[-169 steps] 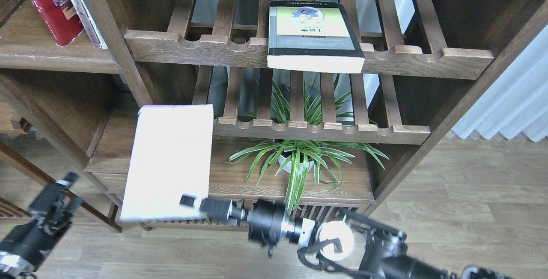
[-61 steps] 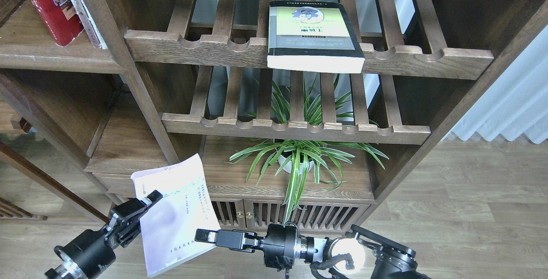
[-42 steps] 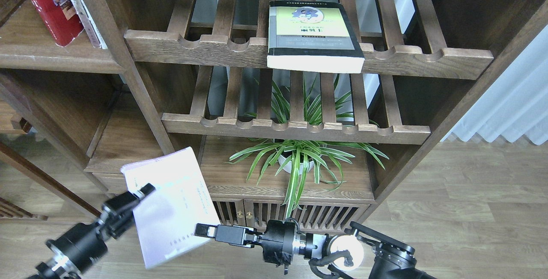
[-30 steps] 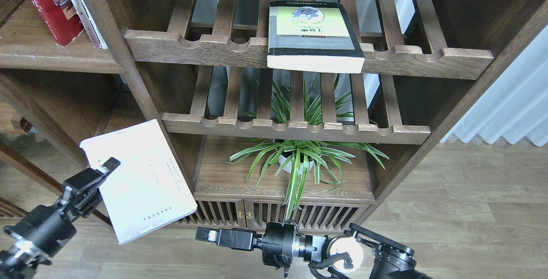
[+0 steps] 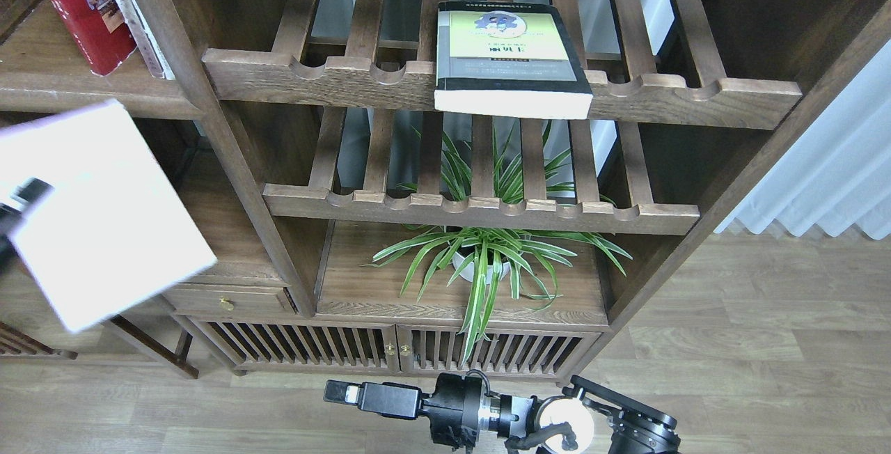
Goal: Organize books on shelf
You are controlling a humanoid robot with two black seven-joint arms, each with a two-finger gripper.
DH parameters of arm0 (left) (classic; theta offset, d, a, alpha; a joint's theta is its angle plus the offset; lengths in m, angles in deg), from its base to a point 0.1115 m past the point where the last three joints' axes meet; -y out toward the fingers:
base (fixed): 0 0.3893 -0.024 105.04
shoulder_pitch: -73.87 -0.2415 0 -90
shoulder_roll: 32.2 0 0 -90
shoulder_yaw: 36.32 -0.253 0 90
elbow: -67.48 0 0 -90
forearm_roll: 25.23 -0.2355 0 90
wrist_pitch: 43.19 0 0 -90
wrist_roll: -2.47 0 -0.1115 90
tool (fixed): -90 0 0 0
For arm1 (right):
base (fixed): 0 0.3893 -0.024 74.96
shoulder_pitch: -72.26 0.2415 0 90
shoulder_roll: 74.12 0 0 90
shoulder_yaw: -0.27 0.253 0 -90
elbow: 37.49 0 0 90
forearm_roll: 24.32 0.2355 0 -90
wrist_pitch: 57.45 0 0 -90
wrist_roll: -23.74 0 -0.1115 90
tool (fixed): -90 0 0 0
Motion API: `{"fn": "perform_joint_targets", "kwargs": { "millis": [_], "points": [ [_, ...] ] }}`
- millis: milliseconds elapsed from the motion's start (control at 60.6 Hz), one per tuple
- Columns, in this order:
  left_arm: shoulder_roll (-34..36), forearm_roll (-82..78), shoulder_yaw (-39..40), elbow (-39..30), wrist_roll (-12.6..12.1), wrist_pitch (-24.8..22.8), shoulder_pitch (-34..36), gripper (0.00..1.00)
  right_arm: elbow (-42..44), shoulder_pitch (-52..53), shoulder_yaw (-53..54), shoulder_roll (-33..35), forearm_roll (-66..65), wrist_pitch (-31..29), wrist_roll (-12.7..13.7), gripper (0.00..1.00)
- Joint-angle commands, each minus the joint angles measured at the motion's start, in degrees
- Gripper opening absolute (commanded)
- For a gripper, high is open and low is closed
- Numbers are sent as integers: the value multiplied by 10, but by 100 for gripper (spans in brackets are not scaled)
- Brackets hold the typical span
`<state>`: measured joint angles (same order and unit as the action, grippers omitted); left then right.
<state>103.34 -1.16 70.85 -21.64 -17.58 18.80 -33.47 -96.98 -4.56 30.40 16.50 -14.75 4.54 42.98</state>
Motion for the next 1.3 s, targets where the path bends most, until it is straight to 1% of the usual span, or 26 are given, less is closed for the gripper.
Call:
{"fn": "perform_joint_targets", "kwargs": {
  "millis": [0, 50, 116, 132, 182, 396, 512, 644, 776, 842, 908, 957, 974, 990, 1189, 1288],
  "points": [
    [1, -18, 40, 20, -43, 0, 18, 2, 2, 0, 0, 0, 0, 0, 0, 100],
    [1, -50, 51, 33, -48, 0, 44, 2, 5, 0, 0, -1, 0, 0, -1, 100],
    [0, -96, 64, 51, -48, 0, 76, 2, 7, 0, 1, -2, 0, 0, 0, 100],
    [-3, -150, 76, 66, -48, 0, 116, 2, 7, 0, 4, -3, 0, 0, 0, 100],
    [-5, -192, 82, 76, -48, 0, 150, 2, 7, 0, 8, -4, 0, 0, 0, 100],
    [-11, -321, 73, 103, -49, 0, 289, 2, 7, -3, 13, -4, 0, 0, 0, 100],
    [-27, -379, 62, 123, -50, 0, 350, 2, 6, -8, 14, -4, 0, 0, 0, 100],
    [-57, -454, 31, 154, -53, 0, 438, 2, 6, -12, 24, -6, 0, 0, 1, 100],
    [-73, -517, 8, 187, -66, 0, 521, 2, 6, -13, 26, -6, 0, 0, 1, 100],
    [-78, -556, -11, 216, -68, 0, 572, 2, 6, -13, 26, -6, -1, 0, 1, 100],
    [-82, -572, -26, 236, -68, 0, 608, 2, 6, -13, 26, -6, 0, 0, 1, 100],
    [-89, -583, -47, 257, -68, 0, 644, 2, 6, -13, 27, -6, 0, 0, 0, 100],
    [-94, -590, -68, 274, -68, 0, 671, 2, 6, -13, 31, -6, 0, 0, -1, 100],
    [-95, -591, -75, 280, -68, 0, 681, 2, 6, -13, 35, -6, 0, 0, -1, 100],
    [-111, -591, -122, 330, -67, 0, 735, 2, 0, -25, 90, -6, 4, 0, -4, 100],
    [-121, -591, -138, 361, -67, 0, 758, 2, -12, -40, 130, -6, 5, 0, -17, 100]
  ]
}}
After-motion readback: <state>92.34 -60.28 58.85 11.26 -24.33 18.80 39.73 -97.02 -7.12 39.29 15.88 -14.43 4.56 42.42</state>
